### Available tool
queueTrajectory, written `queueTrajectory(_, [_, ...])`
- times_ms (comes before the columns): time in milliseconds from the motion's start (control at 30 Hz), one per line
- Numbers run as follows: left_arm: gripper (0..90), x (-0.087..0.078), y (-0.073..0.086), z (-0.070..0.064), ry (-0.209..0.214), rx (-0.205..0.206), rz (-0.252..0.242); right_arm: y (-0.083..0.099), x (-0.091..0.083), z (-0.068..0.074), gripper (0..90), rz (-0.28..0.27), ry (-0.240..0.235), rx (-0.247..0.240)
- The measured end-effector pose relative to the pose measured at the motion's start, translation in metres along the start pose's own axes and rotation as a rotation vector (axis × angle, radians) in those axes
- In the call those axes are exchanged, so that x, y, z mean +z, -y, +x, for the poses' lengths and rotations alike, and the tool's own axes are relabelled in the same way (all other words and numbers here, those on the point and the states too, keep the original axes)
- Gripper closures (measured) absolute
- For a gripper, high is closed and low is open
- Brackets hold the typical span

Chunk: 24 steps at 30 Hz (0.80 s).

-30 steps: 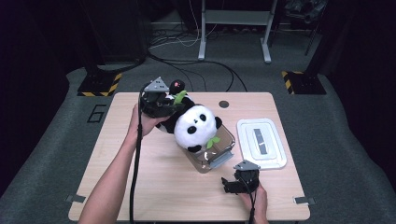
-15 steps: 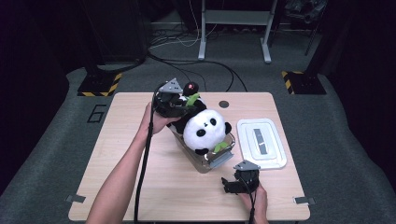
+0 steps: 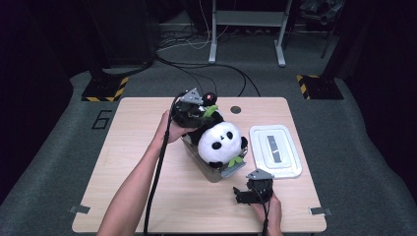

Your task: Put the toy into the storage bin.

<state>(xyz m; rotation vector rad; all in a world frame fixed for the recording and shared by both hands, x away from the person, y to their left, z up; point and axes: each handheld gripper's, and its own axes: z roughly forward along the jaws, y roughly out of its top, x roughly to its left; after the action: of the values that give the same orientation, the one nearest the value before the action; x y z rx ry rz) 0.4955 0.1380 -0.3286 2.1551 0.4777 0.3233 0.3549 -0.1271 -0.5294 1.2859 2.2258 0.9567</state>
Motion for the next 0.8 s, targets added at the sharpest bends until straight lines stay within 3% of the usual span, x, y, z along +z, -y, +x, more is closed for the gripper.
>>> queueTrajectory(300, [73.4, 0.005, 0.005, 0.002, -0.018, -0.005, 0.004, 0.000, 0.000, 0.000, 4.7, 0.000, 0.005, -0.001])
queueTrajectory(533, [71.8, 0.010, 0.007, 0.005, 0.003, -0.024, 0.017, 0.000, 0.000, 0.000, 4.8, 0.000, 0.004, -0.001])
queueTrajectory(600, [67.5, 0.012, 0.008, 0.006, 0.005, -0.044, 0.029, 0.000, 0.000, 0.000, 4.8, -0.002, 0.004, -0.003])
queueTrajectory(700, [53.6, 0.012, 0.009, 0.007, 0.033, -0.077, 0.021, 0.000, 0.000, 0.000, 4.8, -0.003, 0.007, -0.003])
queueTrajectory(800, [42.7, 0.006, 0.009, 0.007, 0.022, -0.101, -0.009, 0.000, 0.000, 0.000, 4.8, -0.003, 0.007, -0.002])
